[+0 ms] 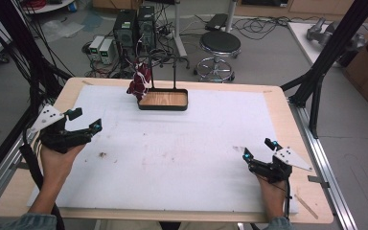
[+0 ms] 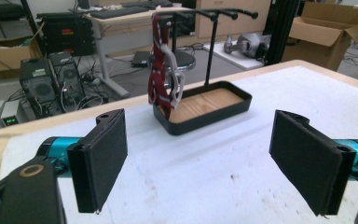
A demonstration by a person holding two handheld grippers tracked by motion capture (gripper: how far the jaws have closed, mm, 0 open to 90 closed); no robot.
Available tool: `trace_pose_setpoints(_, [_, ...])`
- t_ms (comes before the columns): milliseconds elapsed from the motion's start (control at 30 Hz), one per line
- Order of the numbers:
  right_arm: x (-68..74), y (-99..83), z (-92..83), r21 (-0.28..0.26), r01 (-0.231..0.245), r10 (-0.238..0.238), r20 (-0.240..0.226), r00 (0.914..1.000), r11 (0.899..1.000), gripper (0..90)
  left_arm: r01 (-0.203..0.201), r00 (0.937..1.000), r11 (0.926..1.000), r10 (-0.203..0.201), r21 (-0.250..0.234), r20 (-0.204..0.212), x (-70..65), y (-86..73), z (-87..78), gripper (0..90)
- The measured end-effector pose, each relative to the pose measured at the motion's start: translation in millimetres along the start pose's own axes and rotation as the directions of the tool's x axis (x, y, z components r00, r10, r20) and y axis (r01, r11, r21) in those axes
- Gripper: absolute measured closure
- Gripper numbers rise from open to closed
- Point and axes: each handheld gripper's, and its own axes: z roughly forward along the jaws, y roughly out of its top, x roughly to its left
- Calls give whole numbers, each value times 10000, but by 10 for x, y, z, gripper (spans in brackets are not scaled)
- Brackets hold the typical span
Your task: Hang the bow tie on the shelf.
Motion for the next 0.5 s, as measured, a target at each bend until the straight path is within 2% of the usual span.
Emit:
trace_pose_setpoints(333, [-10,-1,1,-15,31,-31,23,10000,10000,108,-212,9983,9992,230,333,-536,-116,-413,-97,183])
trace_pose_setpoints(500, [-7,-1,1,-5,-8,8,17,10000,10000,108,-262,9982,9980,292,572,-520,-155,-534,-110,183])
